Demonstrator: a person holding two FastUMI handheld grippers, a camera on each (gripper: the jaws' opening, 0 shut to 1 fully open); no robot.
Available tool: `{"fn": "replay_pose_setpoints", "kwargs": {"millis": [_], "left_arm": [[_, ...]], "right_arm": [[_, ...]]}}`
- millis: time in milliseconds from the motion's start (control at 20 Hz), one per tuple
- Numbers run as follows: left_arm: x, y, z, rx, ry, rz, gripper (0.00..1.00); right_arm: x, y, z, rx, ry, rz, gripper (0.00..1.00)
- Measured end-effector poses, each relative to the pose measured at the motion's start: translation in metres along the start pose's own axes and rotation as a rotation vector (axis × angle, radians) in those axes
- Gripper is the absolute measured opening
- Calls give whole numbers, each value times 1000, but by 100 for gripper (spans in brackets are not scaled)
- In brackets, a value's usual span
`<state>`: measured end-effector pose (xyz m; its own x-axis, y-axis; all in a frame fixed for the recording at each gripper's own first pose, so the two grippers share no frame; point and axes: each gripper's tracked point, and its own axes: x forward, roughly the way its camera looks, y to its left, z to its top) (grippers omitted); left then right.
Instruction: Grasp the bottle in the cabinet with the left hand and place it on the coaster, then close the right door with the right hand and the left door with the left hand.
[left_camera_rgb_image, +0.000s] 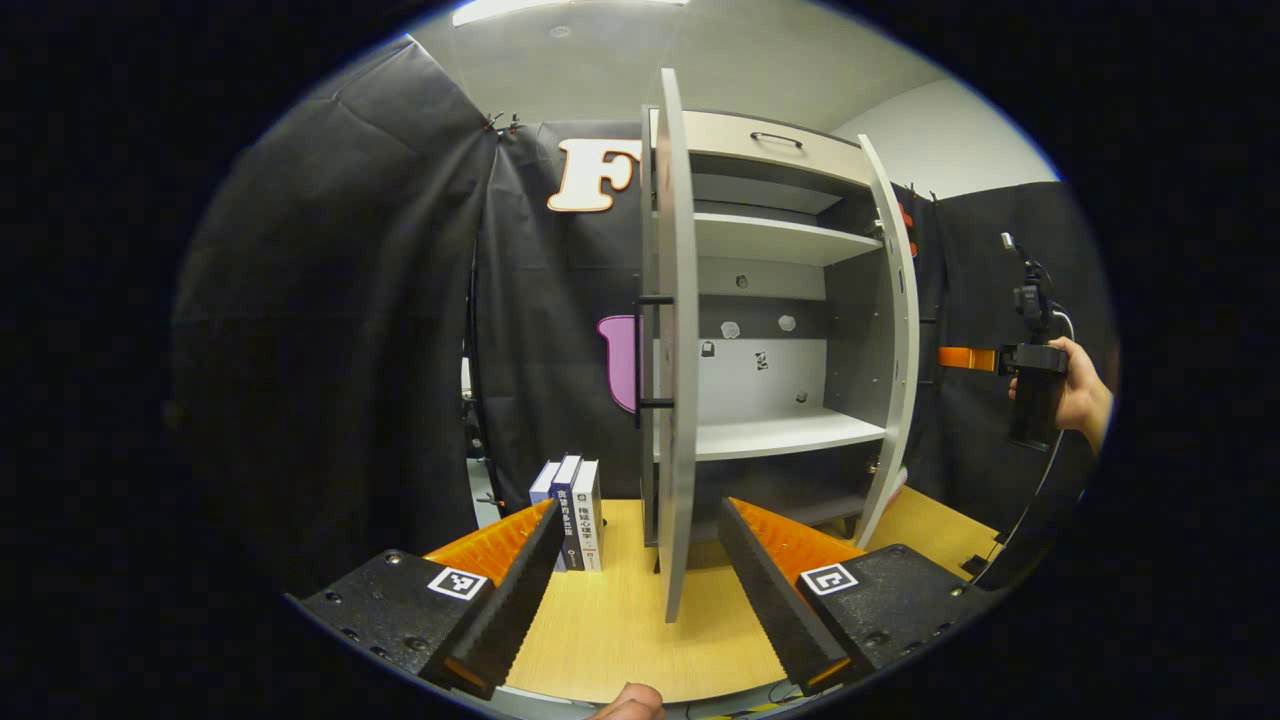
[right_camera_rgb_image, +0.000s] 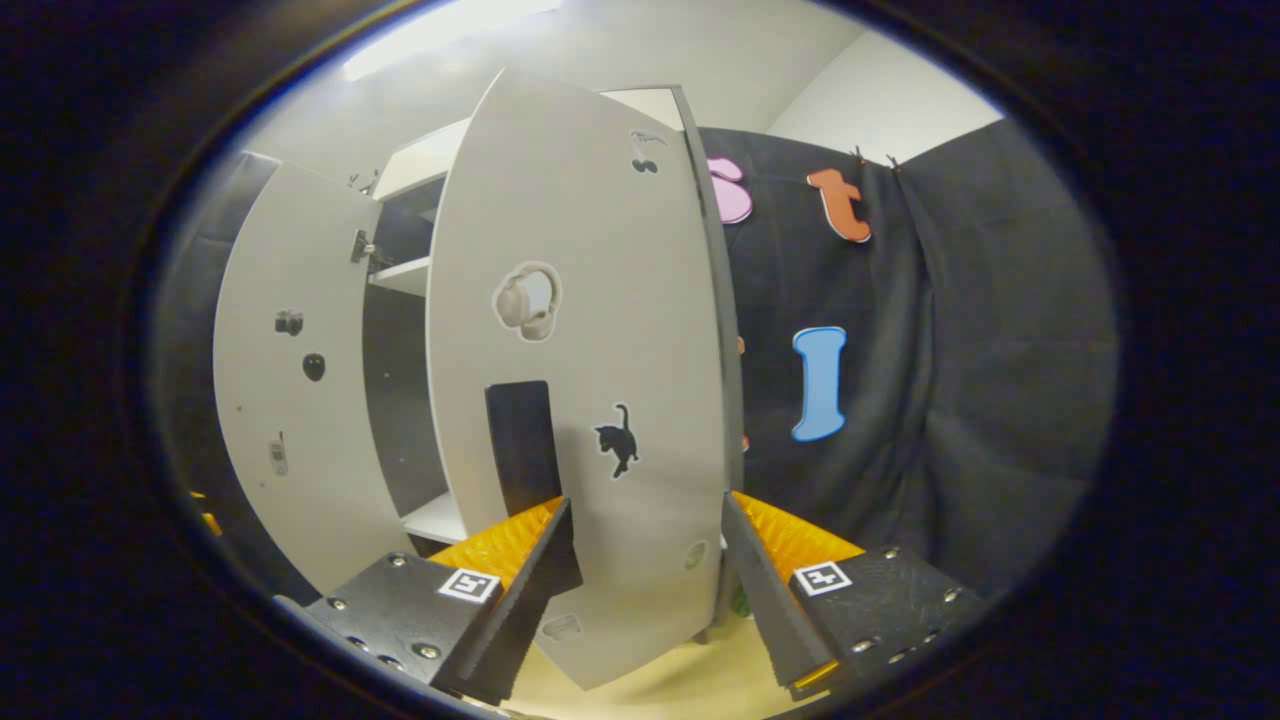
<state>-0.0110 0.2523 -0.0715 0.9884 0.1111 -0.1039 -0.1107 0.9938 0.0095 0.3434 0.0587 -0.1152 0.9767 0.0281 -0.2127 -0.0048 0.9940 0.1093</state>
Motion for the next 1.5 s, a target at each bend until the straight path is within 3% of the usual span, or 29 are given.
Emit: {"fn": "replay_pose_setpoints", "kwargs": {"millis": [150, 250, 300, 350, 450, 500, 550, 850, 1050, 1100, 1150, 1250, 1500], "left_arm": [[19, 26, 0, 11, 8, 10, 98], [33, 39, 2, 11, 10, 9, 98], [39, 43, 4, 9, 8, 9, 98], [50, 50, 8, 5, 2, 5, 98], [72, 60, 12, 4, -2, 4, 98], [83, 65, 16, 6, -8, 8, 98], [94, 71, 21, 8, -15, 12, 100], [143, 83, 58, 7, -43, 38, 98], [142, 54, 100, 46, -129, 2, 98], [144, 55, 105, 59, -147, 24, 96], [143, 54, 105, 49, -139, 33, 89], [142, 45, 98, 4, -102, 33, 89], [139, 39, 99, 17, -90, 83, 88]], "right_arm": [[3, 8, 1, 6, -25, -37, 87], [-4, 22, -3, 2, -29, -14, 87], [-10, 29, -3, -1, -36, 0, 92], [-19, 35, -4, -10, -40, 12, 87], [-42, 42, -10, -42, -42, 20, 87], [-55, 44, -13, -55, -39, 13, 96], [-67, 48, -16, -63, -30, 12, 91], [-132, 73, -21, -32, 9, 16, 92], [-165, 69, -4, 14, -17, 6, 91], [-173, 66, 0, 27, -18, 5, 91], [-181, 63, 2, 39, -18, 5, 91], [-195, 54, 5, 47, -21, 10, 91], [-227, 27, 15, 26, -49, -22, 91]]}}
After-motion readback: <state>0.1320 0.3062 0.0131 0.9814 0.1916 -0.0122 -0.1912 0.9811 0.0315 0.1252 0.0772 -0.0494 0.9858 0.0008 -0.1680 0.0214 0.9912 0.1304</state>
